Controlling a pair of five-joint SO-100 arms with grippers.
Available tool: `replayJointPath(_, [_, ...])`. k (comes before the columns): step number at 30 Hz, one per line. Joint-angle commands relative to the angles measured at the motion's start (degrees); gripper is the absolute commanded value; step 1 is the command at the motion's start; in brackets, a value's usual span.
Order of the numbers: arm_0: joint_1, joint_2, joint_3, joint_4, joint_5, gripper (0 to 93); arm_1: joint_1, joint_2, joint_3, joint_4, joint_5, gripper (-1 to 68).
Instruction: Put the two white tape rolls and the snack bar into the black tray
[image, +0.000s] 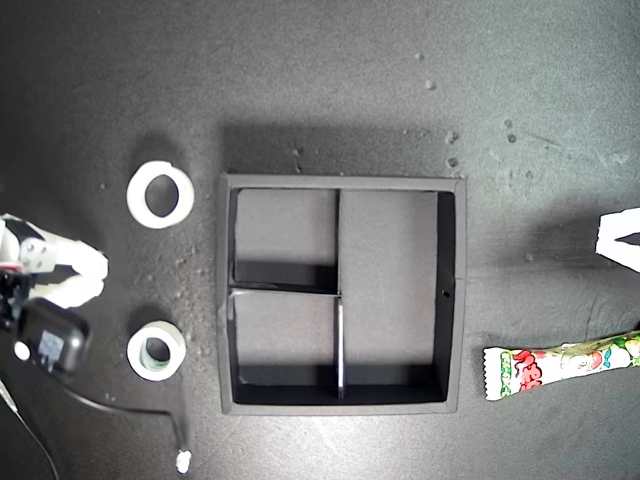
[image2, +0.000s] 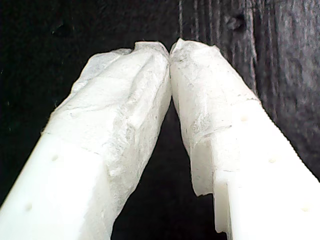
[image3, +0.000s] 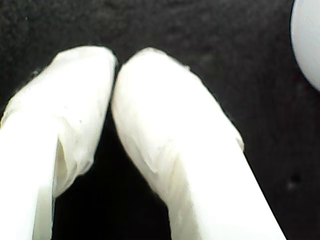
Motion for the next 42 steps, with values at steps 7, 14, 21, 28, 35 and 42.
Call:
replayJointPath(7, [-3.43, 2.64, 3.08, -6.86, 8.53, 1.8, -4.22, 0.26, 0.62, -1.76, -20.48, -0.4])
replayJointPath(14, [-5.54, 2.64, -1.85, -9.76, 14.5, 10.2, -9.14, 0.26, 0.62, -1.67, -16.26, -0.3])
replayJointPath(21, [-7.73, 2.29, -6.86, -9.84, 19.95, 11.4, -12.22, 0.26, 0.62, -1.49, -15.47, -0.3])
replayJointPath(28, [-11.16, -10.63, -14.68, -13.36, 23.73, 11.6, -13.1, 0.26, 0.62, -1.49, -15.12, -0.3])
replayJointPath(35, [-14.06, -33.49, -26.46, -14.59, 23.73, 12.2, -13.62, 0.26, 0.62, -1.49, -14.94, -0.2])
replayJointPath(42, [-15.82, -41.57, -28.3, -18.02, 24.52, 12.8, -14.85, 0.26, 0.62, -1.32, -14.41, -0.2])
